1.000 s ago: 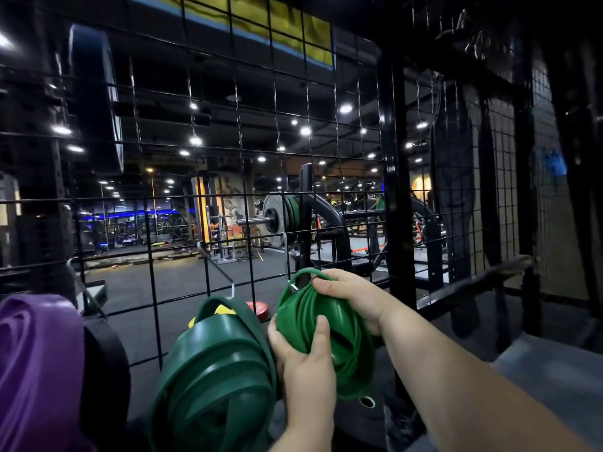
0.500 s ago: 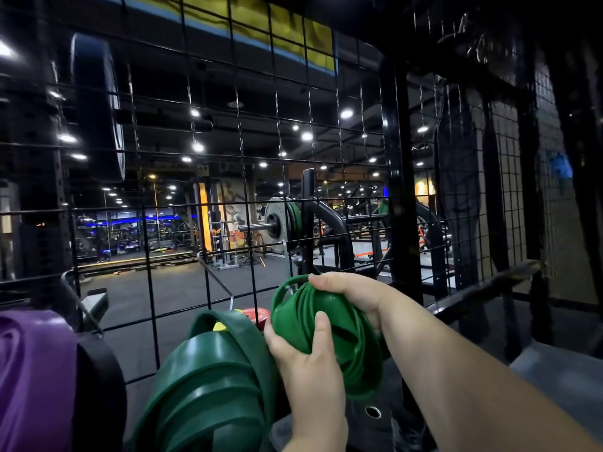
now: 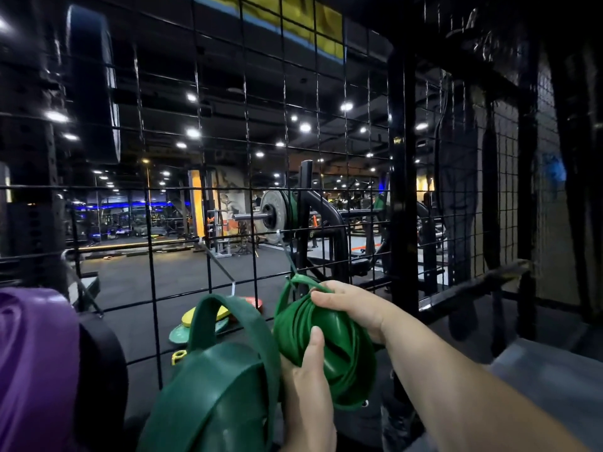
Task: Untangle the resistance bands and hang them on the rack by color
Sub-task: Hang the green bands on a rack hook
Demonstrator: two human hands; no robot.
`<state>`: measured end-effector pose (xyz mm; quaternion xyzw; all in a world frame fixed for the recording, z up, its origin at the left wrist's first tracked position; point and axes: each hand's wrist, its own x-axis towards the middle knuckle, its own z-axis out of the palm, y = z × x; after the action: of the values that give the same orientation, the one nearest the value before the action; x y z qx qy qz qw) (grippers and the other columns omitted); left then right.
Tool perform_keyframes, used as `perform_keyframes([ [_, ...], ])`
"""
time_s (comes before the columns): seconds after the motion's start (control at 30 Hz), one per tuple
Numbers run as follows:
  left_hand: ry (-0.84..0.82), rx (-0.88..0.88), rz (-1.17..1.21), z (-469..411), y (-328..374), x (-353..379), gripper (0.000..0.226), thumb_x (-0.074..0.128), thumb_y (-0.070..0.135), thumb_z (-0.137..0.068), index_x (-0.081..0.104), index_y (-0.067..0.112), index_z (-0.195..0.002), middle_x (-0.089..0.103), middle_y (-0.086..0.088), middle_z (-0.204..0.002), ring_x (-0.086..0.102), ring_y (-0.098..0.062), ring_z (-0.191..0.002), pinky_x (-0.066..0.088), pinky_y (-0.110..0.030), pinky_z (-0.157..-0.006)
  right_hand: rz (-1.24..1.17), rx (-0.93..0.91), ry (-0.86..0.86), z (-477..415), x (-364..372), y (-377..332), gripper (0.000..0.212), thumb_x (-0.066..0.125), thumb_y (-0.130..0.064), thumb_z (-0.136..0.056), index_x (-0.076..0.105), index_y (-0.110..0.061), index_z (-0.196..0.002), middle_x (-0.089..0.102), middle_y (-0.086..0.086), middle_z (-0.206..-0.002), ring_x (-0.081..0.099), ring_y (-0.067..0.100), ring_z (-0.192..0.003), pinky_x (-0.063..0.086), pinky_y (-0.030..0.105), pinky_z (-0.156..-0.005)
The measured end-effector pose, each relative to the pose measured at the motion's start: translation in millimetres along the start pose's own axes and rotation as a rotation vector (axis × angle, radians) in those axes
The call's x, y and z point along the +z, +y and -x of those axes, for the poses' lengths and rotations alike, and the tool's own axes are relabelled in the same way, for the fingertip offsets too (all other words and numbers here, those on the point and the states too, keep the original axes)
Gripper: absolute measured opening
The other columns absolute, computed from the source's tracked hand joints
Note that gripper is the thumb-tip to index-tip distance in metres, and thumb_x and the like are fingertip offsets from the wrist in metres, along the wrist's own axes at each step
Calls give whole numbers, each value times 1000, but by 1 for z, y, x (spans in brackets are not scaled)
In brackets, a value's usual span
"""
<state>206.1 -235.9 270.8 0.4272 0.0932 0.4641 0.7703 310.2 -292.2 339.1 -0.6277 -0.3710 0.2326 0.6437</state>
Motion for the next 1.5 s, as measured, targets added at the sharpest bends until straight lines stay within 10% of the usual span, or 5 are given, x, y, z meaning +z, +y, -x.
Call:
perform_keyframes([
  [0.3,-123,-123,-157,-8,-17,-23,65,67,65,-62,39,51,-119,58,1,-127,59,-21,-114,47,-51,-99,-28,-28,74,9,6,12,51,75,-27,-71,60,-7,-115,72,13,-102,69,27,-92,56,38,-85],
  [0.73,-119,-85,-148,-10,-17,-25,35,65,43,-85,43,68,-93,58,5,-124,58,-18,-113,45,-49,-101,44,-19,219,13,15,19,65,85,-39,-66,58,-13,-119,73,10,-108,70,27,-100,54,41,-93],
  [1.03,-103,-21,-187,-11,-23,-25,55,67,47,-81,34,45,-125,49,1,-130,52,-18,-117,45,-49,-101,247,-98,397,18,17,28,73,76,-67,-51,58,-33,-113,69,-3,-112,68,12,-101,52,37,-96],
  [1.37,-122,3,-145,-10,-24,-26,62,68,58,-62,38,58,-116,52,2,-128,56,-17,-115,47,-47,-100,472,-182,556,36,29,37,86,52,-81,-61,38,-40,-136,47,-6,-135,46,14,-126,37,38,-106],
  [1.5,-129,25,-126,-8,-26,-29,57,73,35,-80,37,43,-124,52,1,-125,56,-13,-110,49,-36,-93,468,-180,565,42,34,37,82,52,-78,-64,40,-39,-135,49,-7,-134,47,13,-125,38,34,-104],
])
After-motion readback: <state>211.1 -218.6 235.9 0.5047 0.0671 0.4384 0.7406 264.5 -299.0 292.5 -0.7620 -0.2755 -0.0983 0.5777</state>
